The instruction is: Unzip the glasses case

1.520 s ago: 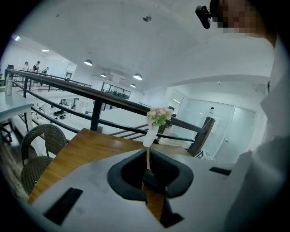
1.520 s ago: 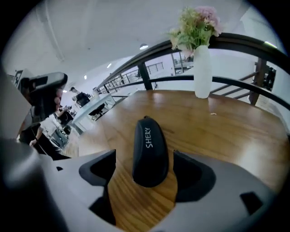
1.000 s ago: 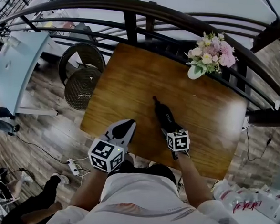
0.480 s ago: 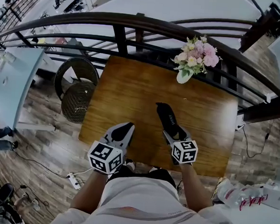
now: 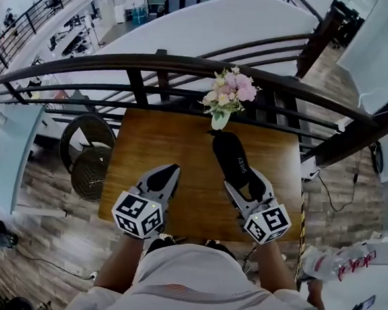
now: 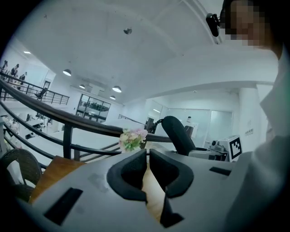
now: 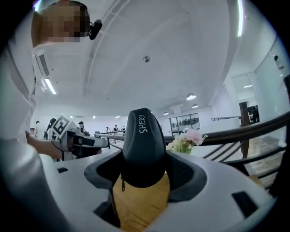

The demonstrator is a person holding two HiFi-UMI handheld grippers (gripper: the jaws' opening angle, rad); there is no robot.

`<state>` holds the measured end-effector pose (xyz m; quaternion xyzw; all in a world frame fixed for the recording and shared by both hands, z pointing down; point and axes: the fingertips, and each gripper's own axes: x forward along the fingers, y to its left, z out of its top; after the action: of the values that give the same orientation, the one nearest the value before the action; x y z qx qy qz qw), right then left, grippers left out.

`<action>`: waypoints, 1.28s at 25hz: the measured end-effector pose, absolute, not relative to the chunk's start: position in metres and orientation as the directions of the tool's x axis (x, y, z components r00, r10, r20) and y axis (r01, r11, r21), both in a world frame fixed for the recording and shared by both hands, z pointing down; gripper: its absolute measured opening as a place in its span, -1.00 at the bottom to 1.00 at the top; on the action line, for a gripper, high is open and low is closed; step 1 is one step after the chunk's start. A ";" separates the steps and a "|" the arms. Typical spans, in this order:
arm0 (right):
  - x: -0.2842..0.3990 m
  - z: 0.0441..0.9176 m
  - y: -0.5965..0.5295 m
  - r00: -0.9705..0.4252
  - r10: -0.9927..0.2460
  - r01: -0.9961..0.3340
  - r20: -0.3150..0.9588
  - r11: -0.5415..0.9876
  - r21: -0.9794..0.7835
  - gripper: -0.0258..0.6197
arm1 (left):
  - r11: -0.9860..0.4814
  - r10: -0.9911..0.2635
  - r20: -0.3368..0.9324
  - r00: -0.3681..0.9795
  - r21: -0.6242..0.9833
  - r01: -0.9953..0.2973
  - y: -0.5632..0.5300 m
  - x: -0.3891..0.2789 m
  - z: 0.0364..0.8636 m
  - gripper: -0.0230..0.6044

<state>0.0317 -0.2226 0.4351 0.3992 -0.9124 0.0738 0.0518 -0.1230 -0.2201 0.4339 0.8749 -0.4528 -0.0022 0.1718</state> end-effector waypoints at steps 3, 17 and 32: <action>0.041 0.417 -0.223 -0.657 -0.743 -0.753 0.125 0.653 -0.076 0.16 | -0.573 -0.773 0.113 0.625 0.298 -0.763 -0.221 -0.109 0.422 -0.83; 0.009 0.385 -0.201 -0.754 -0.646 -0.640 0.117 0.763 0.087 0.16 | -0.761 -0.482 -0.252 0.839 0.595 -0.259 -0.222 -0.035 0.352 0.21; -0.009 0.401 -0.188 -0.806 -0.551 -0.525 0.216 0.834 0.169 0.22 | -0.731 -0.474 -0.262 0.841 0.650 -0.209 -0.231 -0.016 0.358 -0.02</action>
<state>-0.0085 -0.1883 0.4006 0.2837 -0.9489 -0.0507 0.1289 -0.0162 -0.2310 0.3581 0.9062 -0.1884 -0.2098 0.3149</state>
